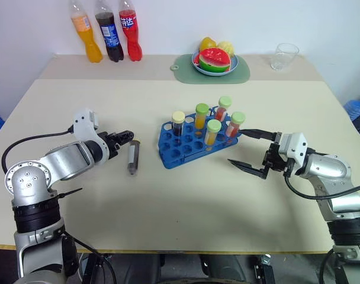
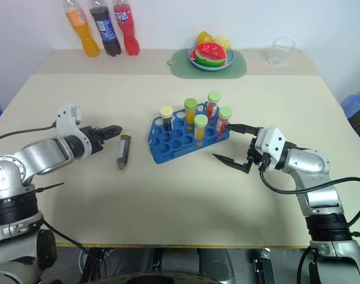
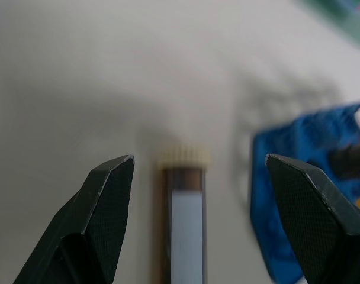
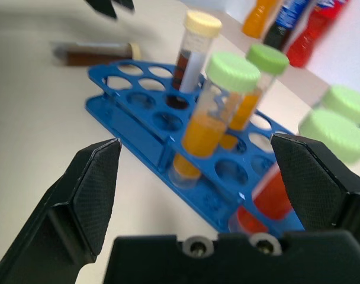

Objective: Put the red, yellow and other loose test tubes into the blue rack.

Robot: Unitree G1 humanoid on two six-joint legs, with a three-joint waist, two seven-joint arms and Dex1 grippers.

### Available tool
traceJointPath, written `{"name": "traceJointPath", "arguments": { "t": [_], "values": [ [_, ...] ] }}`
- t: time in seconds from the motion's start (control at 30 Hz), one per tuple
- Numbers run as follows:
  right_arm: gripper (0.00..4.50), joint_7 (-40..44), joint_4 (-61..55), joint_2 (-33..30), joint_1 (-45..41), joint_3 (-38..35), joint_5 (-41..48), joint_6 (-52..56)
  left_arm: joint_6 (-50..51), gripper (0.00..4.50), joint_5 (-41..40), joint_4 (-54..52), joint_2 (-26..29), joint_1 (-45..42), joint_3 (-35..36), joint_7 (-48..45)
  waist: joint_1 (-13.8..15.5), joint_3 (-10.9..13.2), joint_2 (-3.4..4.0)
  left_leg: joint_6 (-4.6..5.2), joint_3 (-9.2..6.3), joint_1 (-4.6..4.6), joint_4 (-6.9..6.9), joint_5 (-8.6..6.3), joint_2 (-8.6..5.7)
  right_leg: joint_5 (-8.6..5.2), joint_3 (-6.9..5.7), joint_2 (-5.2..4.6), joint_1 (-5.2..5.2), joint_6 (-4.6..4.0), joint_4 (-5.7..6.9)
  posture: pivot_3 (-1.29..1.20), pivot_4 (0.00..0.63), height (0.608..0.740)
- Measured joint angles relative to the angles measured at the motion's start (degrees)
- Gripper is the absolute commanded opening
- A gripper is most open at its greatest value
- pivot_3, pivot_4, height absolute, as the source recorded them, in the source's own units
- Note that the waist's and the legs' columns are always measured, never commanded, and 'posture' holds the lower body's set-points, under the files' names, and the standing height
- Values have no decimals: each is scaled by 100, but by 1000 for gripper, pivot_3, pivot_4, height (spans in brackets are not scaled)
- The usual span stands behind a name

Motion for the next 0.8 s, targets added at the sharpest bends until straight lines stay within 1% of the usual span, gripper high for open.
{"name": "traceJointPath", "arguments": {
  "t": [0.1,0.2,0.37,0.43,0.67,0.8],
  "values": [
    [4443,276,-99,-96,115,15,32,42,-343,3661,-993,232,259,-17,-442,925,76,0,-1,-10,-2,-2,0,5,-3,0,-1,-4,1,0,-1,0,150,740],
    [4443,395,-179,-98,255,87,43,87,-615,3661,-1471,408,358,-111,-698,1532,114,0,-1,-15,-3,-2,0,8,-11,0,-2,-7,4,0,-1,0,150,740],
    [4443,474,-257,-92,290,122,37,87,-853,3661,-1588,800,167,-584,-973,2193,175,-1,-1,-22,-4,-1,3,12,-27,1,-4,-2,6,0,-1,0,150,740],
    [4443,563,-279,-93,288,140,54,88,-919,3661,-1590,1088,146,-824,-1038,2357,182,-1,-1,-53,-3,-1,1,30,-26,1,-4,3,4,-1,-2,0,150,740],
    [4443,783,-594,-150,286,141,228,292,-857,3661,-1594,1762,143,-1181,-1185,2514,196,-1,-2,-61,-1,-3,-2,35,-27,0,-4,2,4,-1,-5,0,150,740],
    [4443,774,-794,-188,287,114,257,440,-799,3661,-1598,2157,34,-1380,-1302,2581,212,-2,-4,-62,3,-3,-1,36,-27,0,-8,2,6,-1,-4,0,150,740]
  ]
}}
